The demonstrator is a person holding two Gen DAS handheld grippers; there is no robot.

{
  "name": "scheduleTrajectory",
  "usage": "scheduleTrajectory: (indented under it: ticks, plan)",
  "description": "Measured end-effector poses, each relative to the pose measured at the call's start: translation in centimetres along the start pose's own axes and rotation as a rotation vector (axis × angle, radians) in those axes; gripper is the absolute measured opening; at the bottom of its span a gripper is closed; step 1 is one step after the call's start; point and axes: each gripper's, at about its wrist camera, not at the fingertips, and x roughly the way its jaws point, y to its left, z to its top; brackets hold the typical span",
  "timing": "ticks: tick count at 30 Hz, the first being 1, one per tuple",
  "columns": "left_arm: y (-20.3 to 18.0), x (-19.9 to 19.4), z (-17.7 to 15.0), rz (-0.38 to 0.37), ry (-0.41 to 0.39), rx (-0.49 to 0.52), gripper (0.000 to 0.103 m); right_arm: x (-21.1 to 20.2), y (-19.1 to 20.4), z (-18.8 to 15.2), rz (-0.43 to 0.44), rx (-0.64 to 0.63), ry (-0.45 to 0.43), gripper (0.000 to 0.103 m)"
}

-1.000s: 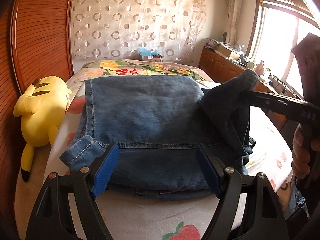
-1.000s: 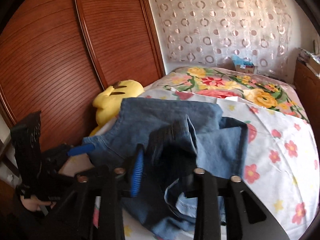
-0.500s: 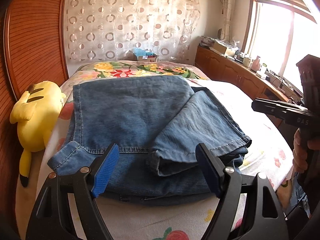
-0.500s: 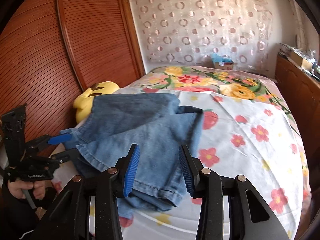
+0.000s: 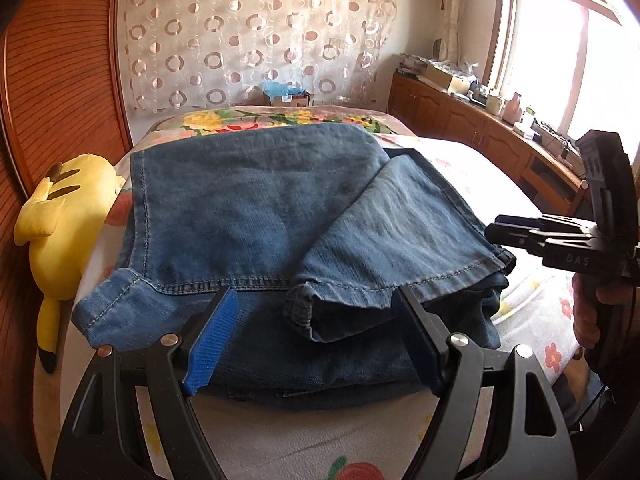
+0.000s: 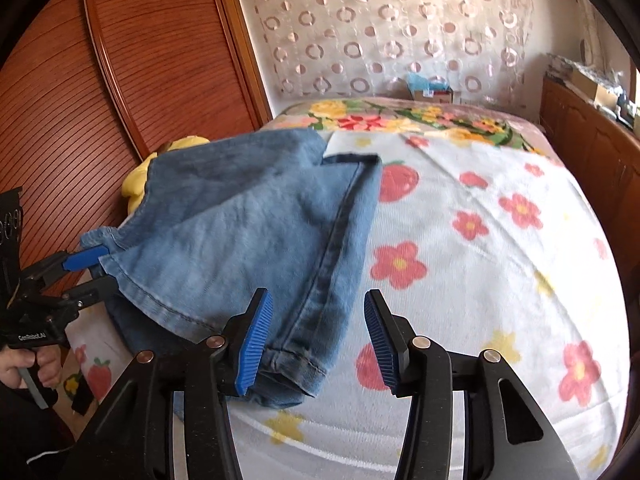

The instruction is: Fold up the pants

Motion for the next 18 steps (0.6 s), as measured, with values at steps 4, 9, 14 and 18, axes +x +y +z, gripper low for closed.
scheduleTrajectory:
  ticks: [4, 9, 14, 18]
  plan:
    - [0.1, 0.3, 0.0, -0.054, -0.006, 0.000, 0.079, 1.2, 0.0, 0.0, 0.018, 0.011, 0.035, 0.050]
    - [-0.2, 0.9, 1.1, -0.075, -0.005, 0.027, 0.063, 1.4, -1.6, 0.3, 0.049, 0.046, 0.045, 0.050]
    - [-0.5, 1.6, 1.0, -0.079, 0.013, 0.035, 0.044, 1.7, -2.5, 0.3, 0.073, 0.053, 0.050, 0.050]
    - [-0.3, 1.6, 0.6, -0.080, 0.015, 0.026, 0.031, 1.9, -2.7, -0.6, 0.075, 0.029, 0.058, 0.043]
